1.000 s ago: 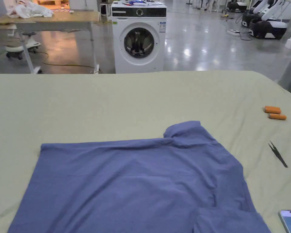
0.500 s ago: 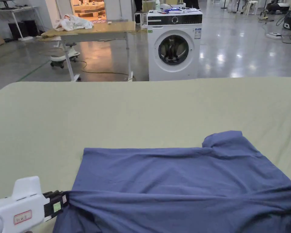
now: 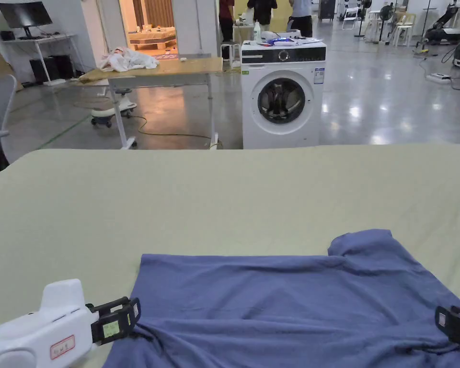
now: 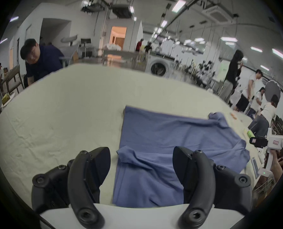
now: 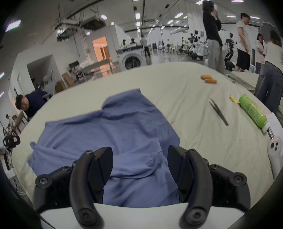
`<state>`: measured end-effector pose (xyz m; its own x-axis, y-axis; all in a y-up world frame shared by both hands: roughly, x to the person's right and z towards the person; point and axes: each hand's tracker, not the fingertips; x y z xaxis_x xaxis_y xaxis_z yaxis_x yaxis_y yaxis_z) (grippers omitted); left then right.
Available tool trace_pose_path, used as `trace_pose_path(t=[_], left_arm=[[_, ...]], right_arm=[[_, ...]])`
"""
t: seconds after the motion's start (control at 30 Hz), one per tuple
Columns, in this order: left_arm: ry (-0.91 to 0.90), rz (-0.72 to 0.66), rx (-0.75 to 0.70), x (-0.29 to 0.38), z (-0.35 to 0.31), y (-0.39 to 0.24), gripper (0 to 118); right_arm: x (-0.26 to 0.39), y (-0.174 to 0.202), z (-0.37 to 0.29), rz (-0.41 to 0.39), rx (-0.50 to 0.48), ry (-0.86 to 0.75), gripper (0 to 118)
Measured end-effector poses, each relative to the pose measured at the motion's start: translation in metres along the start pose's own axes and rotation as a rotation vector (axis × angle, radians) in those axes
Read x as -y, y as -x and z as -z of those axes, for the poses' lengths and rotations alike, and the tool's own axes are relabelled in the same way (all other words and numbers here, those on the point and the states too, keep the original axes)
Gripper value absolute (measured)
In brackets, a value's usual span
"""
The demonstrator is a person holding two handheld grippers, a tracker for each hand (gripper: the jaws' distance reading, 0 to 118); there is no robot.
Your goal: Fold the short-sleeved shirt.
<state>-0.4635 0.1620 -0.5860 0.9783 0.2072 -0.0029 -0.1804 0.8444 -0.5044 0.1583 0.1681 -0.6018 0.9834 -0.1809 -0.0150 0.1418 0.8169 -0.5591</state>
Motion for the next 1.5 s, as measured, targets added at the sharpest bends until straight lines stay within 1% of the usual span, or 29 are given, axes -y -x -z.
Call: trace_pose_path(t=[0.07,0.2,0.23,0.27,0.3,0.33,0.37,0.4,0.43,0.47,0.5,0.7,0.83,0.87,0.9,0.93,0.97,1.0,1.07,1.1,1.2,1.27,1.3,1.33,1.37,1.4,1.43,1.47,1.5], left_arm=[[-0.090,0.036,0.015,0.001,-0.031,-0.012,81],[-0.234,0.077,0.003,0.015,-0.086,-0.042,80],[-0.255,0.092,0.006,0.020,-0.098,-0.049,80],[-0.270,0.116,0.000,0.024,-0.108,-0.057,79],[-0.282,0.150,-0.011,0.027,-0.117,-0.063,72],[-0.286,0.168,-0.011,0.032,-0.126,-0.068,59],[-0.286,0.170,-0.001,0.037,-0.134,-0.073,39],[-0.291,0.171,0.004,0.040,-0.139,-0.076,15],[-0.284,0.173,0.003,0.043,-0.144,-0.079,5],[-0.285,0.174,-0.003,0.047,-0.149,-0.081,2],[-0.289,0.176,-0.021,0.051,-0.153,-0.082,0],[-0.240,0.128,-0.030,0.065,-0.157,-0.067,0],[-0.169,0.067,-0.033,0.068,-0.129,-0.043,0],[-0.140,0.048,-0.020,0.070,-0.117,-0.036,6],[-0.126,0.000,0.024,0.072,-0.105,-0.027,16],[-0.114,-0.056,0.064,0.074,-0.094,-0.018,19],[-0.079,-0.116,0.070,0.076,-0.083,-0.011,20],[-0.049,-0.156,0.069,0.078,-0.071,-0.005,29],[-0.024,-0.173,0.028,0.083,-0.046,0.006,61],[0.008,-0.157,0.016,0.082,-0.034,0.011,71],[0.102,-0.128,-0.032,0.083,0.004,0.022,71],[0.151,-0.118,-0.052,0.083,0.024,0.025,68],[0.181,-0.100,-0.044,0.084,0.034,0.024,58],[0.224,-0.088,-0.042,0.090,0.044,0.024,43],[0.268,-0.073,-0.045,0.094,0.052,0.022,36],[0.257,-0.031,-0.105,0.094,0.055,0.020,31],[0.232,-0.034,-0.075,0.090,0.052,0.016,22],[0.241,-0.025,-0.074,0.088,0.051,0.013,12],[0.261,-0.014,-0.056,0.088,0.054,0.011,9]], right_arm=[[0.004,0.010,-0.027,-0.002,-0.030,-0.071,72],[0.022,0.037,-0.079,-0.052,-0.102,-0.198,72],[0.028,0.045,-0.091,-0.074,-0.118,-0.216,70],[0.033,0.052,-0.102,-0.087,-0.119,-0.227,67],[0.038,0.058,-0.110,-0.092,-0.121,-0.230,58],[0.044,0.062,-0.114,-0.095,-0.125,-0.220,50],[0.048,0.066,-0.119,-0.085,-0.124,-0.198,38],[0.055,0.069,-0.123,-0.079,-0.123,-0.201,18],[0.061,0.071,-0.127,-0.079,-0.122,-0.203,7],[0.066,0.073,-0.128,-0.079,-0.110,-0.195,2],[0.070,0.074,-0.131,-0.077,-0.100,-0.196,0],[0.079,0.072,-0.135,-0.060,-0.073,-0.190,0],[0.079,0.067,-0.133,-0.035,-0.079,-0.182,0],[0.080,0.066,-0.134,-0.032,-0.082,-0.182,0],[0.081,0.066,-0.135,-0.033,-0.079,-0.182,0],[0.082,0.066,-0.135,-0.040,-0.074,-0.179,0],[0.084,0.065,-0.136,-0.050,-0.069,-0.170,0],[0.086,0.064,-0.139,-0.055,-0.061,-0.169,0],[0.090,0.058,-0.142,-0.052,-0.054,-0.161,0],[0.092,0.055,-0.142,-0.046,-0.053,-0.149,0],[0.097,0.045,-0.146,-0.039,-0.019,-0.130,0],[0.100,0.038,-0.148,-0.024,-0.001,-0.120,0],[0.101,0.034,-0.149,-0.014,0.007,-0.117,0],[0.102,0.031,-0.149,-0.007,0.014,-0.111,0],[0.103,0.028,-0.149,-0.001,0.024,-0.106,0],[0.103,0.027,-0.150,0.002,0.035,-0.101,0],[0.104,0.026,-0.149,0.001,0.041,-0.095,0],[0.103,0.024,-0.147,0.001,0.048,-0.086,0],[0.101,0.023,-0.144,0.005,0.055,-0.077,0]])
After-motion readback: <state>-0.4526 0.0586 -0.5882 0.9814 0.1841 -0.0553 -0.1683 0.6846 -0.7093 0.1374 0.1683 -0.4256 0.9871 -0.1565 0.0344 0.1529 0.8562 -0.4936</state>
